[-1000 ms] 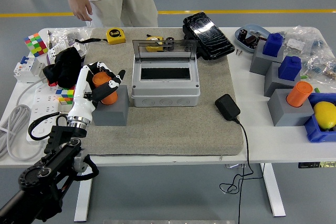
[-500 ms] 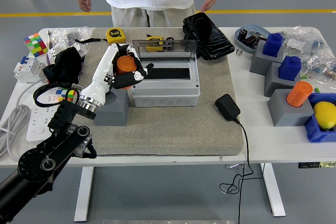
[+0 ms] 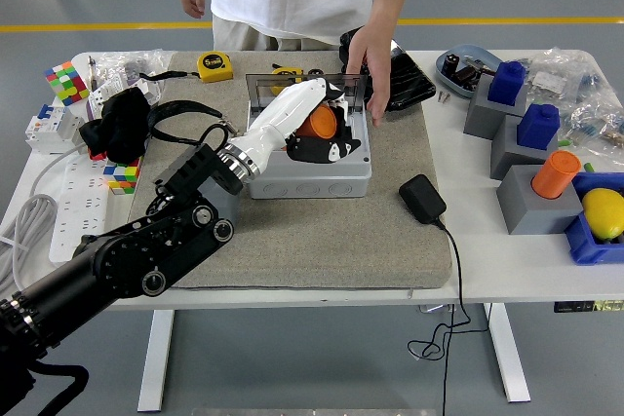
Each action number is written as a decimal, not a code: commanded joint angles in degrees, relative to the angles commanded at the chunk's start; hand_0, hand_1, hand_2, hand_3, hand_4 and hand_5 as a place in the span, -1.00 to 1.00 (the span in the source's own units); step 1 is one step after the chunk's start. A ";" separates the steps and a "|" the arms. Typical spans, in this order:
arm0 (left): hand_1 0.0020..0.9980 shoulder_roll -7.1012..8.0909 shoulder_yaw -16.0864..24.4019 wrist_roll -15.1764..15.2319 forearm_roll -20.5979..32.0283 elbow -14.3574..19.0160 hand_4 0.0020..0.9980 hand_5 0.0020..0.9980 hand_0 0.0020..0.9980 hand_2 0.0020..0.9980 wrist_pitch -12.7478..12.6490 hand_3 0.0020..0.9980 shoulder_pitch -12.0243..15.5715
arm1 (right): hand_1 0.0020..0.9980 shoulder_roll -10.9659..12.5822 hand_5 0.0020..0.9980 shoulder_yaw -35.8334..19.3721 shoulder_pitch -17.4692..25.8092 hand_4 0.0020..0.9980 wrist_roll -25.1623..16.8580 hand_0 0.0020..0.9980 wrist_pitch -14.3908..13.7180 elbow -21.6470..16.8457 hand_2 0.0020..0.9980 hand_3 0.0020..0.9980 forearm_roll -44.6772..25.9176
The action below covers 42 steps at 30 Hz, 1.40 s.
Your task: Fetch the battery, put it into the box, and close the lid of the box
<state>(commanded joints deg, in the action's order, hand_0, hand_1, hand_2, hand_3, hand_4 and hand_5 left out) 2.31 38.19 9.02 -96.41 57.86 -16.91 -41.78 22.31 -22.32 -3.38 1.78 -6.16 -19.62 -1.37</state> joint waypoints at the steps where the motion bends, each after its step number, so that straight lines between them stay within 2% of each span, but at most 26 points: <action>1: -0.80 -0.69 -0.71 -0.60 -0.98 -1.02 0.74 -1.00 -0.81 -0.60 0.00 -0.52 -0.78 | 0.21 -0.02 -0.02 0.07 0.08 0.86 0.01 0.09 0.01 0.01 0.18 0.09 -0.06; 4: -0.80 -2.31 -2.56 -1.97 -2.87 -3.89 0.74 -1.00 -0.81 -0.60 -0.02 -0.52 -2.67 | 0.21 -0.08 -0.02 0.15 0.28 0.86 0.04 0.09 0.00 0.03 0.18 0.09 -0.18; 5: -0.78 -2.31 -3.17 -2.48 -3.34 -4.91 0.89 -1.00 -0.79 -0.58 -0.05 -0.48 -3.29 | 0.20 -0.10 -0.03 0.18 0.33 0.86 0.05 0.09 0.00 0.03 0.18 0.09 -0.20; 10: -0.78 -2.31 -5.86 -3.54 -4.05 -9.58 0.89 -1.00 -0.79 -0.58 -0.62 -0.48 -6.01 | 0.20 -0.18 -0.03 0.42 0.30 0.86 0.04 0.09 0.00 -0.02 0.18 0.09 -0.31; 11: -0.76 -2.31 -6.24 -3.61 -3.97 -10.33 0.99 -1.00 -0.77 -0.56 -0.75 -0.43 -6.46 | 0.20 -0.18 -0.03 0.47 0.24 0.86 0.04 0.09 0.00 -0.03 0.18 0.09 -0.32; 16: -0.76 -2.31 -8.35 -3.73 -2.91 -14.38 0.99 -1.00 -0.77 -0.56 -1.32 -0.43 -8.73 | 0.20 -0.25 -0.03 0.69 0.04 0.86 0.04 0.09 -0.02 -0.07 0.18 0.09 -0.44; 17: -0.70 -2.31 -8.59 -3.56 -2.51 -14.96 1.00 -0.95 -0.71 -0.53 -1.43 -0.33 -8.97 | 0.20 -0.24 -0.03 0.69 0.02 0.86 0.03 0.09 -0.03 -0.10 0.18 0.09 -0.41; 22: -0.70 -2.31 -8.67 -2.49 -1.53 -15.97 1.00 -0.95 -0.71 -0.53 -2.10 -0.33 -9.51 | 0.20 -0.20 -0.03 1.01 -0.07 0.86 0.06 0.09 -0.03 -0.14 0.18 0.09 -0.42; 23: -0.58 -2.31 -8.72 -2.24 -1.44 -16.02 1.00 -0.85 -0.59 -0.46 -2.30 -0.27 -9.61 | 0.20 -0.20 -0.03 1.05 -0.09 0.86 0.05 0.09 -0.03 -0.15 0.18 0.09 -0.41; 28: -0.58 -2.31 -9.45 -1.07 -0.63 -16.35 1.00 -0.85 -0.59 -0.46 -2.76 -0.27 -9.66 | 0.20 -0.19 -0.03 1.02 -0.22 0.86 0.03 0.09 -0.07 -0.27 0.18 0.09 -0.15; 29: -0.27 -2.31 -9.58 -0.86 -0.55 -16.35 1.00 -0.73 -0.39 -0.26 -2.82 -0.21 -9.55 | 0.20 -0.19 -0.03 0.92 -0.21 0.86 0.01 0.09 -0.08 -0.33 0.18 0.09 -0.03; 34: -0.27 -2.31 -10.31 -0.36 -0.36 -16.55 1.00 -0.73 -0.39 -0.26 -2.66 -0.21 -9.27 | 0.20 -0.25 -0.03 0.88 -0.22 0.86 0.04 0.09 -0.05 -0.34 0.18 0.09 -0.02; 35: 0.33 -2.31 -10.31 -0.41 -0.32 -16.59 1.00 -0.54 0.19 0.32 -2.48 0.43 -9.19 | 0.20 -0.26 -0.03 0.88 -0.21 0.86 0.04 0.09 -0.05 -0.34 0.18 0.09 -0.03; 40: 0.33 -2.31 -10.04 -0.84 -0.35 -16.64 1.00 -0.54 0.19 0.32 -1.58 0.43 -8.86 | 0.20 -0.22 -0.03 0.78 -0.23 0.86 0.02 0.09 -0.06 -0.39 0.18 0.09 0.07; 41: 0.51 -2.31 -9.97 -0.90 -0.35 -16.57 1.00 -0.39 0.41 0.59 -1.48 0.60 -8.77 | 0.20 -0.21 -0.04 0.79 -0.24 0.86 0.03 0.09 -0.07 -0.38 0.18 0.09 0.09; 42: 0.51 -2.31 -9.92 -0.85 -0.25 -16.47 1.00 -0.39 0.41 0.59 -1.40 0.60 -8.68 | 0.20 -0.21 -0.04 0.78 -0.25 0.86 0.02 0.09 -0.08 -0.39 0.18 0.09 0.09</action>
<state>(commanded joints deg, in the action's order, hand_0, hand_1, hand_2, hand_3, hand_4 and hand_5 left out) 0.00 28.27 8.17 -96.66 41.39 -18.31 -50.46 22.10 -21.54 -3.63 1.80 -6.23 -20.01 -1.28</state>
